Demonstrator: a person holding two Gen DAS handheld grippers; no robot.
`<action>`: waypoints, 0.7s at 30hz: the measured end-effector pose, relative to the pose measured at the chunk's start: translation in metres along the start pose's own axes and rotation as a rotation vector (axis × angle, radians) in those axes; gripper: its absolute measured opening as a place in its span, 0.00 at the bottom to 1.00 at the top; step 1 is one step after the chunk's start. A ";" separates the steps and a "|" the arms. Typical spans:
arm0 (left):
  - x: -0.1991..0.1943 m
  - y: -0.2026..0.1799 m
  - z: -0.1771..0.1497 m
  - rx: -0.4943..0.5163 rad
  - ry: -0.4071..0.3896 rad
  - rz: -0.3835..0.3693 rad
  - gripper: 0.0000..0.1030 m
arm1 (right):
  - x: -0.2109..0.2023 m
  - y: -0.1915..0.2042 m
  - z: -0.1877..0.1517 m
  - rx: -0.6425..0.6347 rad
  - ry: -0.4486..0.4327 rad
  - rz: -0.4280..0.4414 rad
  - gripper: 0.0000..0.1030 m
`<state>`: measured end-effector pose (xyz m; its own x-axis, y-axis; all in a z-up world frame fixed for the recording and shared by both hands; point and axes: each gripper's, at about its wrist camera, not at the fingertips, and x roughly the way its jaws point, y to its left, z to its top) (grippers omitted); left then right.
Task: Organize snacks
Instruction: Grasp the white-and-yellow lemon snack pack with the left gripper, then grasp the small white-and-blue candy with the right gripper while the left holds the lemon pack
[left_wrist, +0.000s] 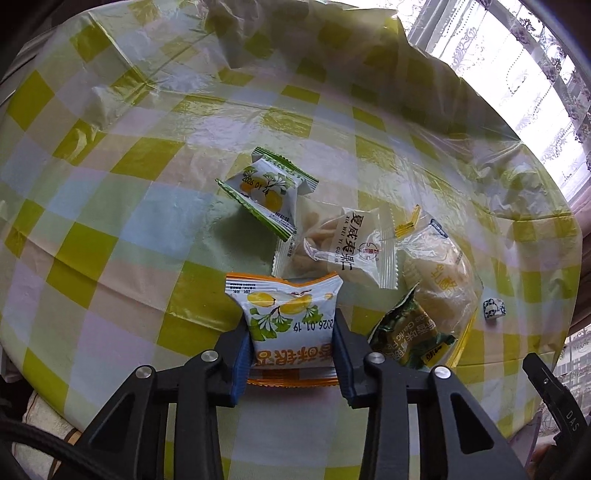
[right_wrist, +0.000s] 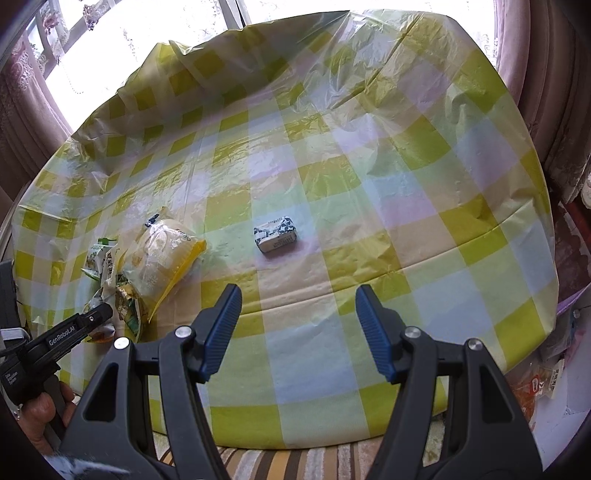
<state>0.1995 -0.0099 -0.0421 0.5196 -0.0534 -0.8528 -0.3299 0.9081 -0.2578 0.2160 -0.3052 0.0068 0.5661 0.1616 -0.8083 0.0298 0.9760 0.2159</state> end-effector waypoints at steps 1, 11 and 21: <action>-0.001 0.001 -0.001 -0.004 -0.005 -0.005 0.38 | 0.003 0.003 0.002 -0.004 0.001 -0.001 0.66; -0.007 0.012 -0.005 -0.049 -0.054 -0.062 0.38 | 0.042 0.025 0.024 -0.098 0.015 -0.050 0.54; -0.015 0.015 -0.005 -0.060 -0.087 -0.090 0.38 | 0.068 0.032 0.034 -0.168 0.040 -0.074 0.39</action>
<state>0.1828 0.0026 -0.0353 0.6142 -0.0948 -0.7834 -0.3244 0.8747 -0.3601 0.2831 -0.2679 -0.0228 0.5342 0.0911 -0.8404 -0.0701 0.9955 0.0634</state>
